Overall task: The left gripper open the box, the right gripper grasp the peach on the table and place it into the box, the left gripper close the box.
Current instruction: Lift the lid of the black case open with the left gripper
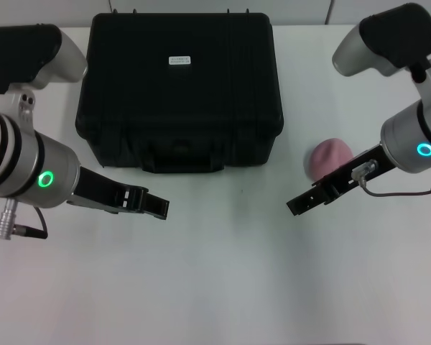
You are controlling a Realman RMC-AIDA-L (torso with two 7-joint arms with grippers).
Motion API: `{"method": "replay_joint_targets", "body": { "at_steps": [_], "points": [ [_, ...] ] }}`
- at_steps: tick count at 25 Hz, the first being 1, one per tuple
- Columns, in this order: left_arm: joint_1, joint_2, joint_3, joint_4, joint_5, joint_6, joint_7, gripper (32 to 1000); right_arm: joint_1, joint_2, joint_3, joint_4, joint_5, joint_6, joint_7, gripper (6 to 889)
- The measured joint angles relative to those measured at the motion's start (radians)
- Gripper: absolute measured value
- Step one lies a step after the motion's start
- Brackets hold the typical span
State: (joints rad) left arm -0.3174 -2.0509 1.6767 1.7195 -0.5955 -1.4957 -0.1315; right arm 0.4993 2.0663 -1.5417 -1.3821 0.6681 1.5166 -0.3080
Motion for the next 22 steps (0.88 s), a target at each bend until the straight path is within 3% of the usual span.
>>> {"method": "replay_joint_targets", "body": {
  "at_steps": [17,22],
  "points": [
    [-0.005,0.0005,-0.006,0.0,0.006,0.0,0.0,839,0.002,0.0,0.0,-0.002,-0.001,0.001,0.0,827],
    [-0.017,0.0032,-0.034,-0.002,0.034,-0.007,-0.001,837,0.002,0.0,0.0,-0.001,-0.003,0.001,-0.001,827]
  ]
}}
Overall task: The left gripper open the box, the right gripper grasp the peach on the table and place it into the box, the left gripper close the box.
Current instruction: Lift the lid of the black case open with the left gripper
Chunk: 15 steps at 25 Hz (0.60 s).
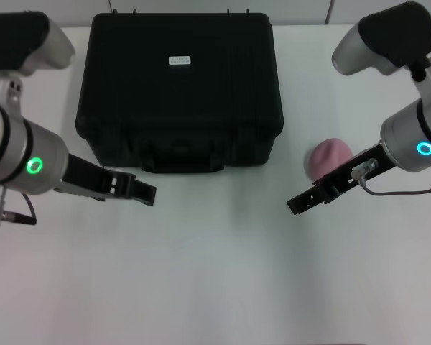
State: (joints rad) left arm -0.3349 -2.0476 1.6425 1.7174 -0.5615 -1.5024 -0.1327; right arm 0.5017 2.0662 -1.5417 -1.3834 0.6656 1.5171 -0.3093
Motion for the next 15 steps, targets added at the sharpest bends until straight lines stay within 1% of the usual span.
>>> {"method": "replay_joint_targets", "body": {
  "at_steps": [2,5,8,11,12,13,14,15],
  "points": [
    [-0.005,0.0004,-0.018,-0.004,0.006,-0.004,-0.001,836,0.001,0.0,0.0,0.0,-0.001,0.0,0.0,828],
    [-0.022,0.0013,-0.058,-0.019,0.008,-0.018,0.005,836,0.001,0.0,0.0,0.001,-0.002,0.0,0.0,828],
    [-0.048,0.0026,-0.086,-0.035,0.01,-0.026,0.021,835,0.001,0.0,0.0,0.001,-0.002,0.0,-0.002,828],
    [-0.08,0.0024,-0.1,-0.051,0.022,-0.033,0.03,834,0.001,0.0,0.0,0.001,-0.002,-0.001,-0.003,828],
    [-0.093,0.0021,-0.102,-0.058,0.037,-0.037,0.029,833,0.002,0.0,0.0,0.001,-0.002,-0.001,-0.003,828],
    [-0.113,0.0018,-0.104,-0.067,0.063,-0.043,0.028,833,0.001,0.0,0.0,0.001,-0.002,-0.001,-0.003,828],
    [-0.121,0.0013,-0.106,-0.074,0.073,-0.046,0.028,833,0.001,0.0,0.0,0.001,-0.002,0.0,-0.003,828],
    [-0.121,0.0013,-0.106,-0.074,0.073,-0.046,0.028,832,0.0,0.0,0.0,0.001,-0.002,0.0,-0.003,828]
  ]
}}
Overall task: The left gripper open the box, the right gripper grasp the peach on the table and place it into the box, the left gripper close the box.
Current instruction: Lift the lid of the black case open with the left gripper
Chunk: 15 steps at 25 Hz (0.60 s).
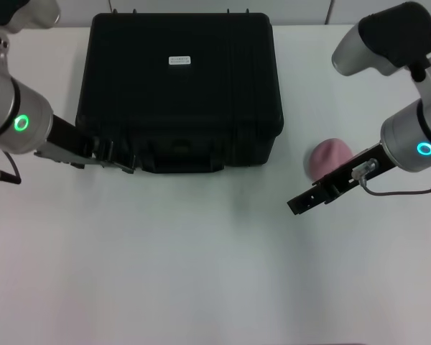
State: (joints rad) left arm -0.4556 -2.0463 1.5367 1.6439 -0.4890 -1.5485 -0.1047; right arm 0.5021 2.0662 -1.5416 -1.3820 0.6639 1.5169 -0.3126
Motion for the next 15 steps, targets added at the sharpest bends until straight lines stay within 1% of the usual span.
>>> {"method": "replay_joint_targets", "body": {
  "at_steps": [1,8,11,15],
  "points": [
    [-0.01,-0.0007,-0.004,-0.009,0.008,-0.003,0.001,832,0.0,0.0,0.0,0.0,0.0,0.0,0.0,828],
    [-0.047,-0.0016,-0.013,-0.045,0.013,0.003,-0.002,830,0.001,0.0,0.0,0.003,0.0,0.0,0.0,827],
    [-0.072,-0.0021,-0.013,-0.066,0.013,0.008,-0.004,829,0.002,-0.001,0.0,0.003,0.0,0.0,0.0,827],
    [-0.091,-0.0048,-0.012,-0.084,0.014,0.028,-0.006,828,0.004,-0.001,0.0,0.011,0.0,0.0,-0.002,828]
  ]
}}
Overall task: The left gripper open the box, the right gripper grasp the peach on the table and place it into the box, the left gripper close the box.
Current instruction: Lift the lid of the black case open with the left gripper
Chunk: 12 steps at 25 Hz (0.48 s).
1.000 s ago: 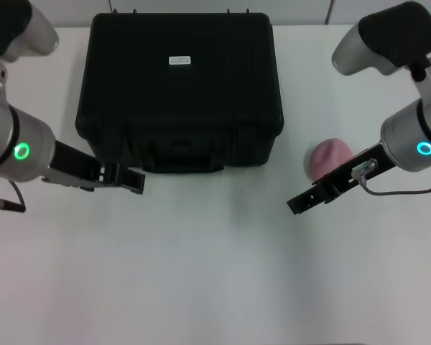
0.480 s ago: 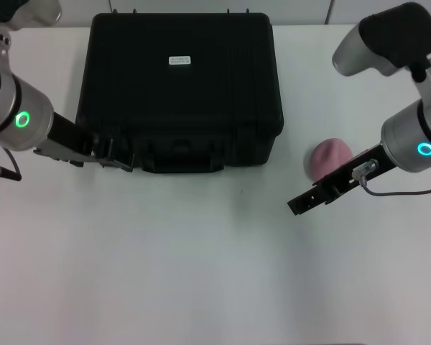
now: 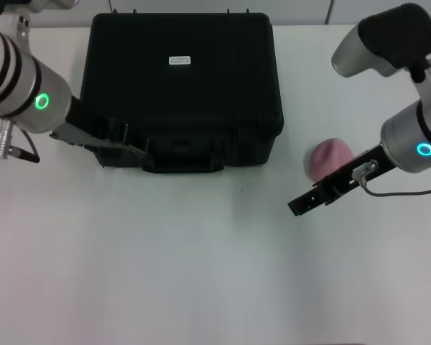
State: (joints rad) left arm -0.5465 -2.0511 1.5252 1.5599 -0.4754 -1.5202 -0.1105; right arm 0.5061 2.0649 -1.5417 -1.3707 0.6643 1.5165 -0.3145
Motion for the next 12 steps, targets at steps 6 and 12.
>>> {"method": "replay_joint_targets", "body": {
  "at_steps": [6,12],
  "points": [
    [-0.017,0.0004,-0.001,-0.049,0.007,0.029,-0.001,826,0.009,0.0,0.0,0.017,0.0,-0.002,-0.004,828],
    [-0.03,-0.0002,-0.001,-0.066,0.052,0.031,-0.013,824,0.009,0.0,0.0,0.018,0.0,-0.004,-0.006,828]
  ]
}}
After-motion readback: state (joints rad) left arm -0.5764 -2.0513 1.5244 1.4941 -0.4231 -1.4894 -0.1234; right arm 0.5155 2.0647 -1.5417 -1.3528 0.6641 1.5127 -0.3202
